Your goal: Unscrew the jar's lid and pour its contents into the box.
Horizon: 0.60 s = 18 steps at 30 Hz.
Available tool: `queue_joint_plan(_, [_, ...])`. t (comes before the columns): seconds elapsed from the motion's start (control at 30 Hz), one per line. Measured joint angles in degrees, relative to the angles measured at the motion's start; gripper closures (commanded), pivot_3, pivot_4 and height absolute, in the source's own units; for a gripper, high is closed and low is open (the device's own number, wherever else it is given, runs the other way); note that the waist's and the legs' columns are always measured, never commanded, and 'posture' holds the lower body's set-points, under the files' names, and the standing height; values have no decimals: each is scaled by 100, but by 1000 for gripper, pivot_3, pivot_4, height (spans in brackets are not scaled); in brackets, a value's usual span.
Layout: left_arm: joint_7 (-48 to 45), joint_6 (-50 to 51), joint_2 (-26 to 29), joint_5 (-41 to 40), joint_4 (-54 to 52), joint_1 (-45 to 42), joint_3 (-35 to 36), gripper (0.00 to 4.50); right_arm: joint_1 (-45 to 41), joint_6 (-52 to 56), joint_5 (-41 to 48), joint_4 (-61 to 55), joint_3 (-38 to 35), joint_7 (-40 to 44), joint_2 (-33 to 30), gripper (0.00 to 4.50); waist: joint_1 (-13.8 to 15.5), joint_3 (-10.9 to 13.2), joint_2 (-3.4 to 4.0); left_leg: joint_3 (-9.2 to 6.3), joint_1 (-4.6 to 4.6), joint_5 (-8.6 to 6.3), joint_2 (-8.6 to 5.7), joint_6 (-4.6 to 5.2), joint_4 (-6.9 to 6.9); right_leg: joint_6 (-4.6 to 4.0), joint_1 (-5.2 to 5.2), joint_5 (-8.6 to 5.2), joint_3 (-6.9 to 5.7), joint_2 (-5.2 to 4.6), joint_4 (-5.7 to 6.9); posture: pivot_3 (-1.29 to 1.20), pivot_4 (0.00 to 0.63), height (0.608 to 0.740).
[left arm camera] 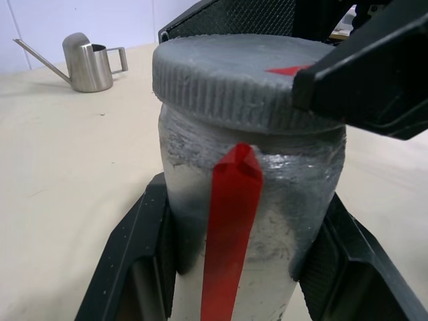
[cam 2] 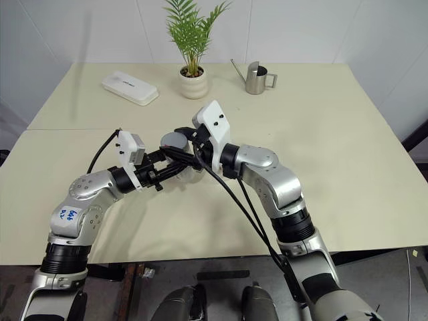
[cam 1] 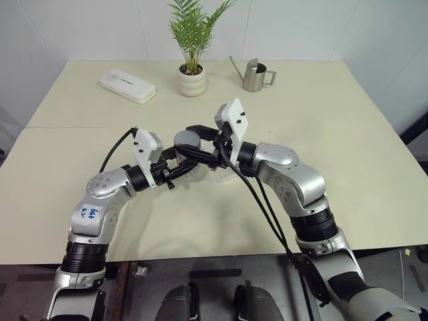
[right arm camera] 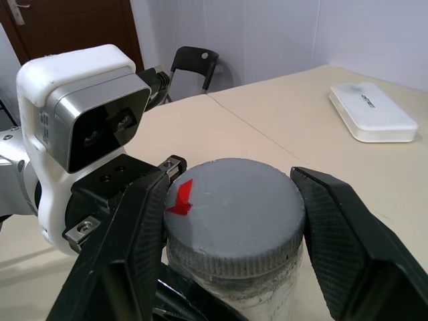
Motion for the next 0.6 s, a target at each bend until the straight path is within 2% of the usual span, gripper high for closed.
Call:
queue_joint_plan(0.17, [-353, 1, 11, -199, 8, -17, 34, 2603, -20, -172, 60, 39, -62, 559, -224, 1942, 6, 0, 0, 0, -1, 0, -1, 1, -1, 0, 0, 0, -2, 0, -3, 0, 150, 740])
queue_joint_plan(0.23, [-614, 6, 31, -328, 23, -78, 39, 2603, -174, -273, 160, 162, -86, 1049, -418, 1942, 3, 1, 1, 3, -2, 0, -1, 2, 0, 0, 0, 0, -1, 1, -8, 0, 150, 740])
queue_joint_plan(0.4, [-2211, 10, 549, -718, 208, -585, -64, 2603, -994, -428, 578, 746, -20, 3050, -1054, 1942, -10, 3, 4, 5, -5, 1, 6, 3, 7, -1, 1, 0, -3, 9, -9, 0, 150, 740])
queue_joint_plan(0.5, [-2770, 79, 655, -810, 294, -806, -192, 2603, -1330, -429, 664, 1066, 63, 3826, -1184, 1942, -9, 4, 4, 4, -4, 1, 7, 3, 6, -1, 1, -1, -3, 9, -7, 0, 150, 740])
queue_joint_plan(0.6, [-2995, 78, 634, -819, 307, -907, -242, 2603, -1481, -431, 679, 1223, 71, 4225, -1215, 1942, -5, 4, 4, 4, -4, 1, 7, 4, 7, -1, 1, -1, -4, 8, -7, 0, 150, 740])
